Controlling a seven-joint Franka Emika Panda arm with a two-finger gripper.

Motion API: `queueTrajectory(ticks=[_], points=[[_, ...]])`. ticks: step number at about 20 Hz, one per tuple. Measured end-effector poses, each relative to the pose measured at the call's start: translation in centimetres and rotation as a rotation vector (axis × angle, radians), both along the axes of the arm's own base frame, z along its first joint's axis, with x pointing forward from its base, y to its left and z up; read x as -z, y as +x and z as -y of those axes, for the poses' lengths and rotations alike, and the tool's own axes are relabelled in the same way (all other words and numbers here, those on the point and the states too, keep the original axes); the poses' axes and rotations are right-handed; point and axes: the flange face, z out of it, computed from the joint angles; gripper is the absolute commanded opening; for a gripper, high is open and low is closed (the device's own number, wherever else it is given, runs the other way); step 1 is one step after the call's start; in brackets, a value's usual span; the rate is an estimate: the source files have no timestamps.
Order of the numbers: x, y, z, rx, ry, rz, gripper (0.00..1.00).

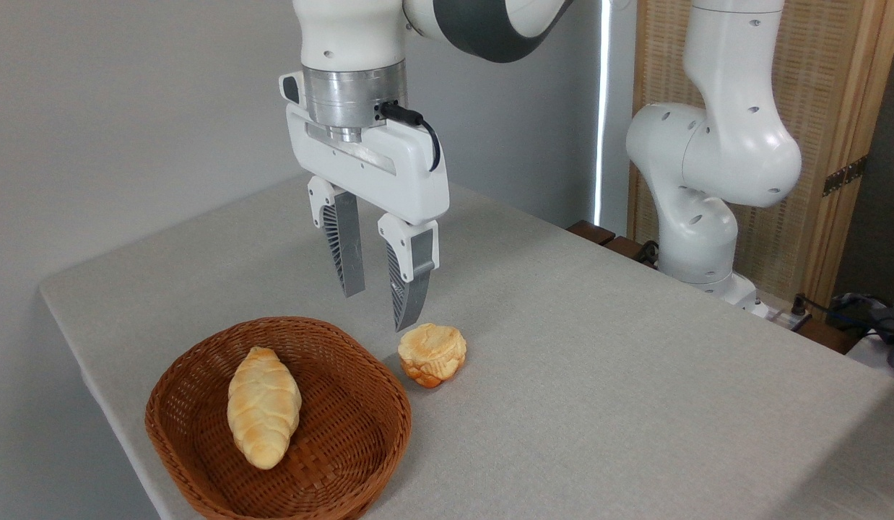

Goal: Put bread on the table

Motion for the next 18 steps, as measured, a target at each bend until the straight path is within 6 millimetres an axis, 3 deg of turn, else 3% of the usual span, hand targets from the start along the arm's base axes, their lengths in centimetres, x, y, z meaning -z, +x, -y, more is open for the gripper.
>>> queueTrajectory(ticks=[11,18], points=[[1.6,1.2,1.2,0.000,-0.020,0.007,1.00],[2.3,2.8,2.5,-0.317,-0.136,0.053,1.00]])
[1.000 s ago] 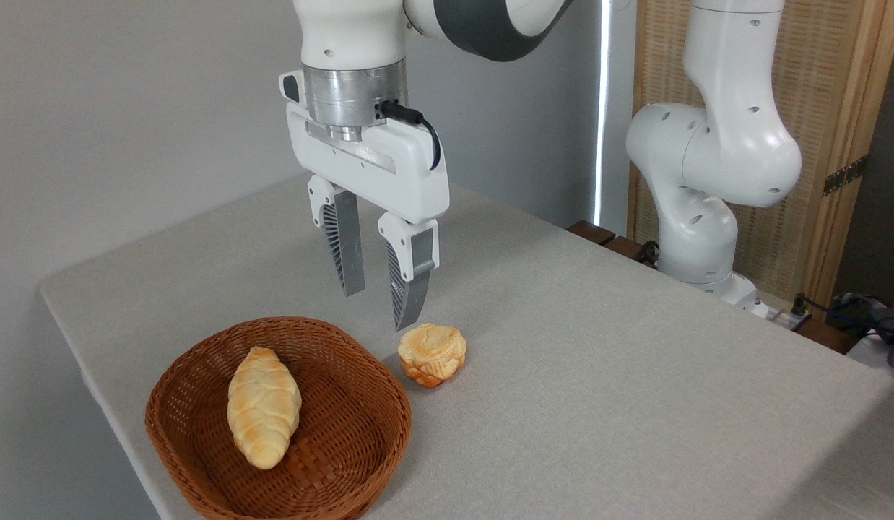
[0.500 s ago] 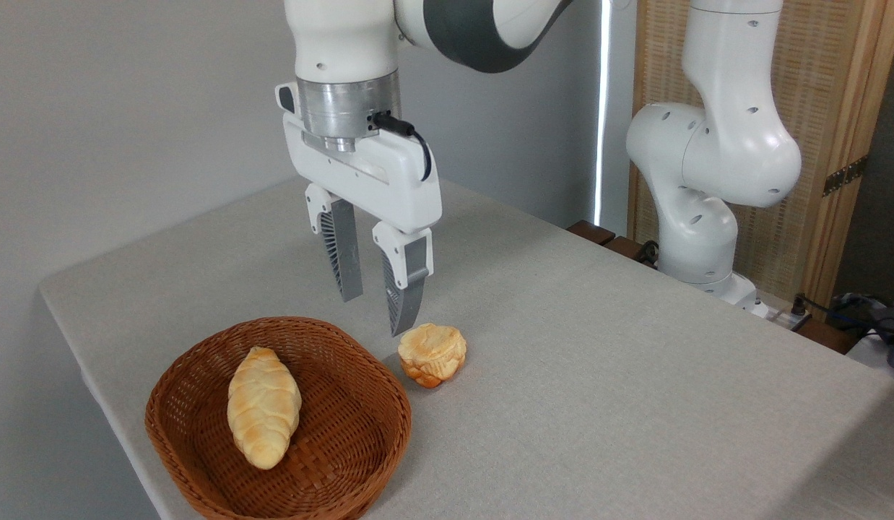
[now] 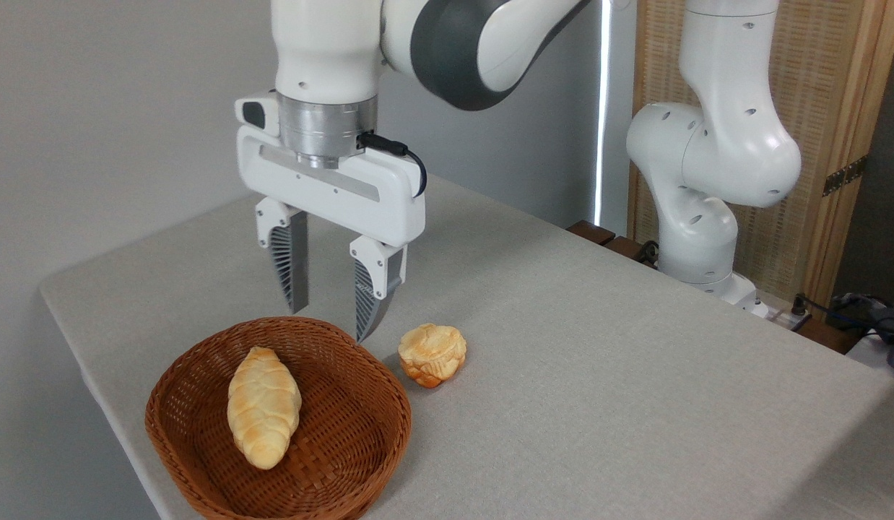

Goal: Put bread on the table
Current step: 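Move the open gripper over the elongated bread roll in the basket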

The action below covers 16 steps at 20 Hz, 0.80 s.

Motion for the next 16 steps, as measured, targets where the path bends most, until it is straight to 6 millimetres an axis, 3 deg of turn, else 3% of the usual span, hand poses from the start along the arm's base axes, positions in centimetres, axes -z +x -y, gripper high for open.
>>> queueTrajectory(ticks=[11,16], points=[[3.3,2.9,2.9,-0.466,-0.118,0.024,1.00],[5.1,3.6,4.4,-0.562,-0.149,0.009,1.00]])
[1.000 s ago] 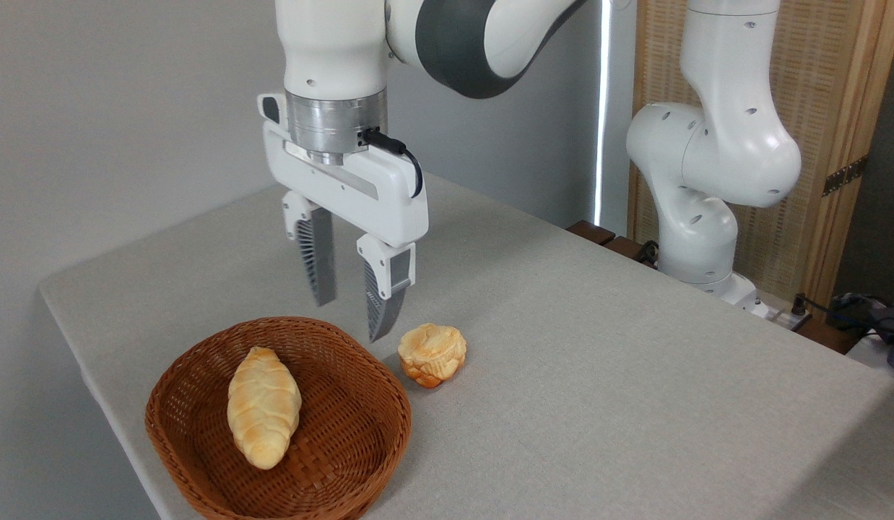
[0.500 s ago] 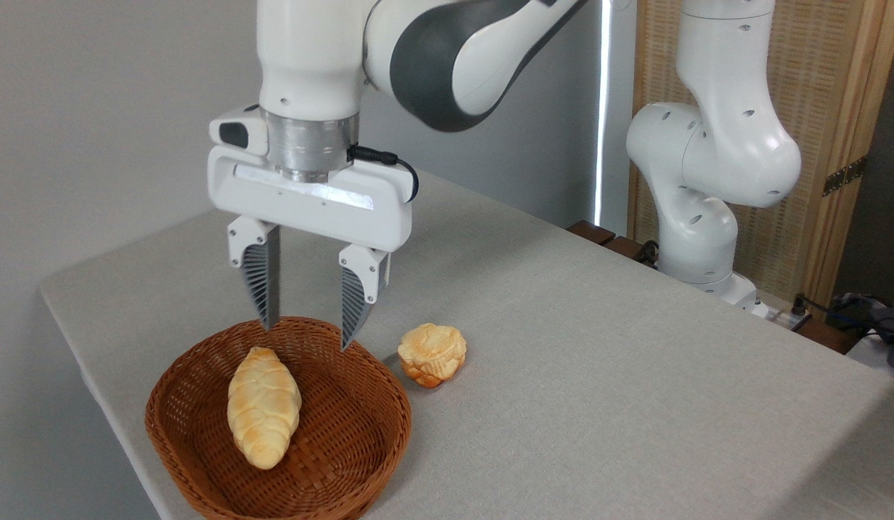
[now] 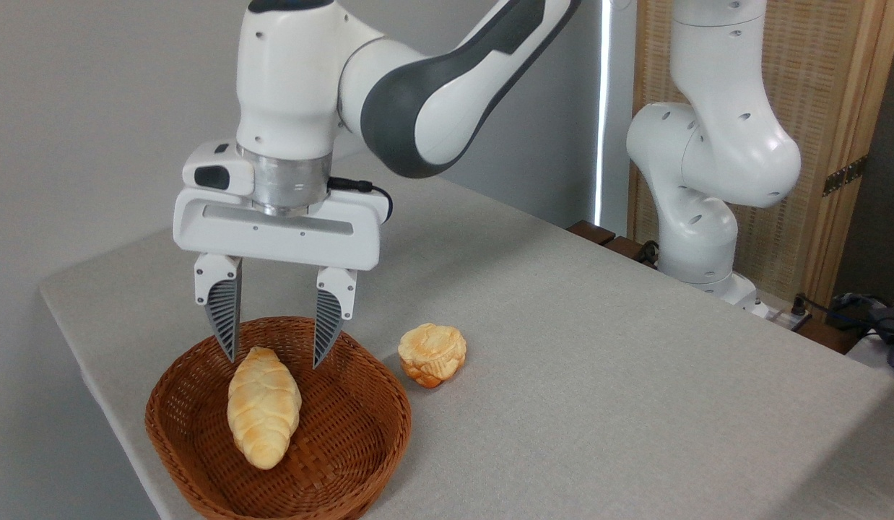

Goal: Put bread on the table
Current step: 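Move the open gripper over the elongated bread roll in the basket, then lower the gripper around the bread roll and close on it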

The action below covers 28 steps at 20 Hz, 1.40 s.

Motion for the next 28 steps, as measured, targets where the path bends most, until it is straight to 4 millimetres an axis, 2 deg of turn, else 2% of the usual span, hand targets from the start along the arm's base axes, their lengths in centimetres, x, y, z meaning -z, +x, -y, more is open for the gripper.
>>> queueTrajectory(ticks=[6,13,17,28], points=[[1.6,0.3,1.3,-0.006,-0.008,-0.024,1.00],[2.6,0.8,1.4,-0.012,-0.012,-0.018,1.00],[3.7,1.1,2.4,-0.006,-0.016,-0.011,1.00],[5.0,1.4,2.8,-0.004,-0.017,-0.018,1.00]])
